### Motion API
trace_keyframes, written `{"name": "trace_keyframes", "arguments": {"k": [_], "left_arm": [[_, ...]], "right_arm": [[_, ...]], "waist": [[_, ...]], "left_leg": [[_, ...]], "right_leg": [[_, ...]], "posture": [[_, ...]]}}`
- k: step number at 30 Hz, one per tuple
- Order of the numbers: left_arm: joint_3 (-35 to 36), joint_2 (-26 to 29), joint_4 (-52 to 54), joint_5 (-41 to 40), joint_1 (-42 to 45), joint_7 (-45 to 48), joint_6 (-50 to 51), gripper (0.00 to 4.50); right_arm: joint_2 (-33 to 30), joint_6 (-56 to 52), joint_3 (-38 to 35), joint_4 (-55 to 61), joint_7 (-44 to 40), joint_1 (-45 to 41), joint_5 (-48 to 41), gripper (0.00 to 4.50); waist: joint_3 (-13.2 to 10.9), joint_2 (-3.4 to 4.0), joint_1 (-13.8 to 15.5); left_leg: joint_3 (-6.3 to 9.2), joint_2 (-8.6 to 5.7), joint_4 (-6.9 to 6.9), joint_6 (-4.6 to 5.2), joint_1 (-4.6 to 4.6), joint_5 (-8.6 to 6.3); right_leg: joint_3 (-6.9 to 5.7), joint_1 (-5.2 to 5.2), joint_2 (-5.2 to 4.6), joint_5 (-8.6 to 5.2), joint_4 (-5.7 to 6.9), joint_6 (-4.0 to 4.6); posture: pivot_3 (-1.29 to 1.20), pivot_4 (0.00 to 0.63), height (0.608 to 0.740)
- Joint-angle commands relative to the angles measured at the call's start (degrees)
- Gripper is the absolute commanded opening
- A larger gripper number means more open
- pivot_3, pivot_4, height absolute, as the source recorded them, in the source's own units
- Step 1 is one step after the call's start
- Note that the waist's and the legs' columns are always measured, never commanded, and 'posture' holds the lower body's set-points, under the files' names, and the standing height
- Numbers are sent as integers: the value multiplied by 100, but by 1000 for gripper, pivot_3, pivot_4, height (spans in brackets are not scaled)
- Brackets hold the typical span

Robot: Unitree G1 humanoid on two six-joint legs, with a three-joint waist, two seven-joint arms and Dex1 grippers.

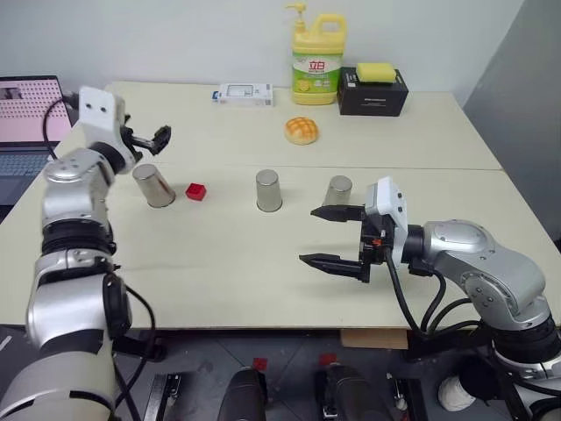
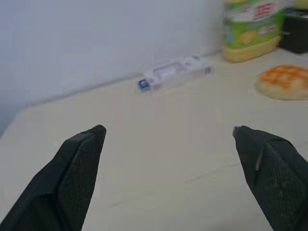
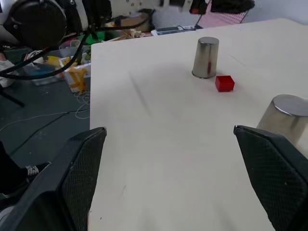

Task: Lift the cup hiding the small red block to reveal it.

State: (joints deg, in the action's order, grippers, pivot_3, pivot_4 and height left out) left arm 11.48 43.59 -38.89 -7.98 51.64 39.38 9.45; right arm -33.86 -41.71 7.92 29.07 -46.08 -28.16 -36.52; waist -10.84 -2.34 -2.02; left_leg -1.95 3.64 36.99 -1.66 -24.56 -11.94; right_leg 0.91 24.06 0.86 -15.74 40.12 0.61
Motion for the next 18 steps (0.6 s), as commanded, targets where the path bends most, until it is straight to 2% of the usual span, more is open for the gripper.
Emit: {"name": "trace_keyframes", "arguments": {"k": [1,5,9,13,18], "left_arm": [[-18,452,1446,-393,-697,833,758,4494],[162,1030,2669,-833,-1602,1522,1626,4494],[413,1599,3375,-1124,-2486,2004,2201,4494],[717,1968,3407,-1130,-3101,2157,2253,4494],[838,2030,3330,-1129,-3312,2244,2156,4494]], "right_arm": [[-62,283,-194,71,-32,-15,121,4500],[-218,464,-332,-119,-182,-21,226,4500],[-494,528,-541,-273,-397,27,210,4500],[-863,516,-774,-401,-664,168,154,4500],[-1067,516,-916,-460,-807,267,130,4500]], "waist": [[0,0,-11],[0,0,9],[-1,0,26],[-1,0,39],[0,0,52]], "left_leg": [[1,1,0,0,1,0],[4,3,3,-2,1,1],[4,4,6,-3,10,4],[5,5,5,2,20,7],[2,5,5,7,20,10]], "right_leg": [[3,0,0,0,1,0],[-10,4,3,-13,20,-21],[-6,0,2,-16,30,-23],[4,-3,-4,-17,30,-24],[-1,-3,-5,-17,30,-22]], "posture": [[0,150,740],[0,150,740],[0,150,740],[0,150,740],[0,150,740]]}}
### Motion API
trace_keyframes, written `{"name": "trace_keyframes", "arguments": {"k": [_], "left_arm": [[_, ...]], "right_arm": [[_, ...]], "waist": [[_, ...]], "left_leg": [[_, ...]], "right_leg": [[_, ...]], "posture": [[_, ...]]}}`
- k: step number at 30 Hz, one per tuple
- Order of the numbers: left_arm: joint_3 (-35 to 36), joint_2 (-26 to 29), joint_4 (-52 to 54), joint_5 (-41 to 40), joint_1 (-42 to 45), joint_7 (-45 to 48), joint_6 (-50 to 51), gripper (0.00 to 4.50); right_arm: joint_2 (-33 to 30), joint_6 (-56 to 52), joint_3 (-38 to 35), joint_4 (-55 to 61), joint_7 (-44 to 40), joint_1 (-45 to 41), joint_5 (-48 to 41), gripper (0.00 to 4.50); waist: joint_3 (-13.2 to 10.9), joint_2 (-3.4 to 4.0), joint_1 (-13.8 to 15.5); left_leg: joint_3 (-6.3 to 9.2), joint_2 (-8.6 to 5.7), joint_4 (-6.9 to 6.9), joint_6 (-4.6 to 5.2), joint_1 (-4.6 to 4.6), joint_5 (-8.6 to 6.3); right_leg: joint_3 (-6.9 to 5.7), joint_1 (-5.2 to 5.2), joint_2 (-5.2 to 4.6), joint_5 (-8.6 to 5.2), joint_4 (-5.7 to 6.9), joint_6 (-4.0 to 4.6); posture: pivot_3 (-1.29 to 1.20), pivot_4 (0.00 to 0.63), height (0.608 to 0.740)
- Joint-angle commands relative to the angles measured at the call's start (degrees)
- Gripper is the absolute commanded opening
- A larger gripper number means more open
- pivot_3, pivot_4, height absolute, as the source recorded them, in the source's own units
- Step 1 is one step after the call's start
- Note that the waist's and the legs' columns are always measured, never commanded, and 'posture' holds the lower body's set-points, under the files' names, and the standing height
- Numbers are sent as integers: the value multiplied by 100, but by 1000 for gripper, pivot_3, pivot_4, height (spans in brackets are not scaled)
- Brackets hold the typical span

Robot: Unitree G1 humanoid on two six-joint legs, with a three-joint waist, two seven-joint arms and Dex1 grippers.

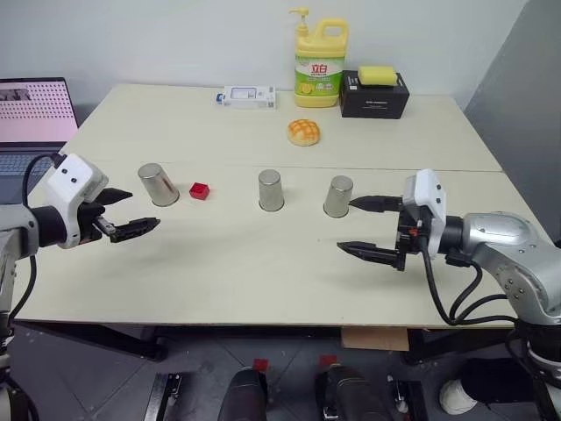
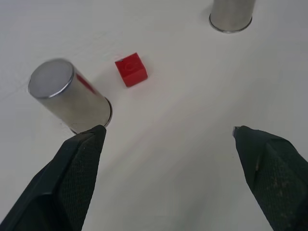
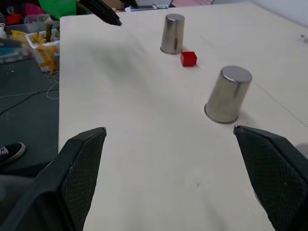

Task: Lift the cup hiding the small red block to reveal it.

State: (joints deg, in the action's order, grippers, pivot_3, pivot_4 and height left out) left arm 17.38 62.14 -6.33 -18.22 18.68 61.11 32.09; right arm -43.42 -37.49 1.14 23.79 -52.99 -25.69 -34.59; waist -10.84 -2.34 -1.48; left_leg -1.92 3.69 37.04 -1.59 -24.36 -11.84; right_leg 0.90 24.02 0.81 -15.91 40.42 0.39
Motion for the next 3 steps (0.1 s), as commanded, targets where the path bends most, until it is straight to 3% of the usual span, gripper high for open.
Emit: {"name": "trace_keyframes", "arguments": {"k": [1,3], "left_arm": [[269,168,80,-110,-49,91,-122,4494],[302,169,75,-112,-115,146,-141,4494]], "right_arm": [[-152,94,-274,58,-137,46,-63,4500],[-191,92,-316,57,-151,80,-64,4500]], "waist": [[0,0,-5],[0,0,-6]], "left_leg": [[-1,0,0,0,0,0],[0,0,-1,0,0,0]], "right_leg": [[0,0,0,0,0,0],[2,2,1,0,0,0]], "posture": [[0,150,740],[0,150,740]]}}
